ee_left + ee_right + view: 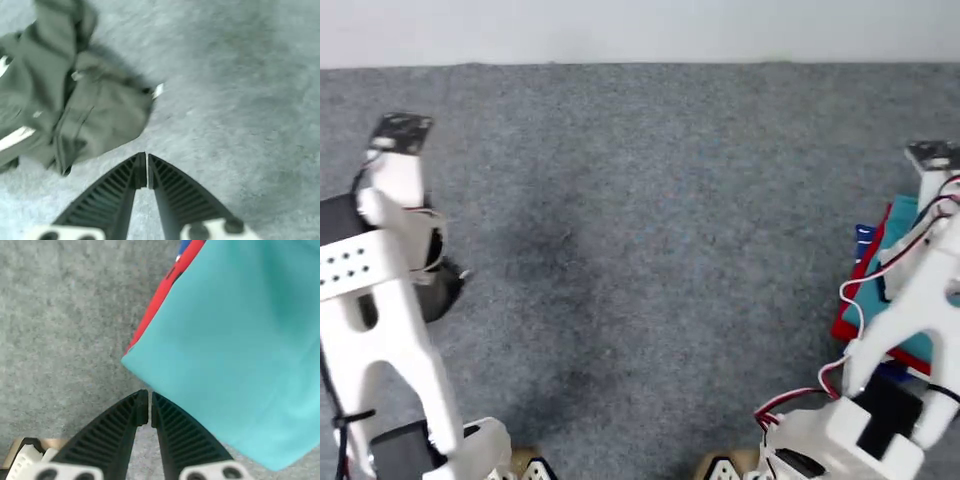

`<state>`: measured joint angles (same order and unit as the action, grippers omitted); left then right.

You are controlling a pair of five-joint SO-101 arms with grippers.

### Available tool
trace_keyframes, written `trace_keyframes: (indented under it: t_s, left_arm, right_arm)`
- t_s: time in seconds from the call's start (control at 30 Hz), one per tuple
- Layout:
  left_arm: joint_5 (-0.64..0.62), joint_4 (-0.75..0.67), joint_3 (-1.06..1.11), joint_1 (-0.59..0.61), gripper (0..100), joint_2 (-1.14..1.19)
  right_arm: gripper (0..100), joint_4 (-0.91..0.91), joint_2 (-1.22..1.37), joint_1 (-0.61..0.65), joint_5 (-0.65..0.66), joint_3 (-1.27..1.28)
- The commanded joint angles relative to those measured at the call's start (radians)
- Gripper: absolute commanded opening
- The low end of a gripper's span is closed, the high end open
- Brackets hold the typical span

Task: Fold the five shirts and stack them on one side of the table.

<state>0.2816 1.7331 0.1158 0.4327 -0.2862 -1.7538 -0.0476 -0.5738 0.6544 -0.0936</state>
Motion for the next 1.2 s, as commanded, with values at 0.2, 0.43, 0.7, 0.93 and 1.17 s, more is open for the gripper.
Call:
trace_keyframes:
  t_s: [0.2, 0.43, 0.7, 0.93, 1.17]
  left_arm:
    - [0.209, 0.021, 0.002, 0.178, 9, -0.037]
    - [0.278, 0.017, 0.012, 0.215, 16, -0.035]
    - [0.307, -0.106, 0.025, 0.215, 17, 0.209]
    - [0.31, -0.16, -0.151, 0.212, 17, 0.448]
    - [0.374, -0.173, -0.325, 0.189, 17, 0.638]
  right_arm:
    - [0.9, -0.041, -0.341, 0.067, -0.011, 0.232]
    - [0.9, -0.041, -0.539, 0.127, -0.011, 0.414]
    - [0.9, -0.041, -0.674, 0.13, -0.009, 0.568]
    - [0.9, -0.041, -0.776, 0.13, -0.009, 0.635]
    - [0.9, -0.041, -0.8, 0.13, -0.009, 0.641]
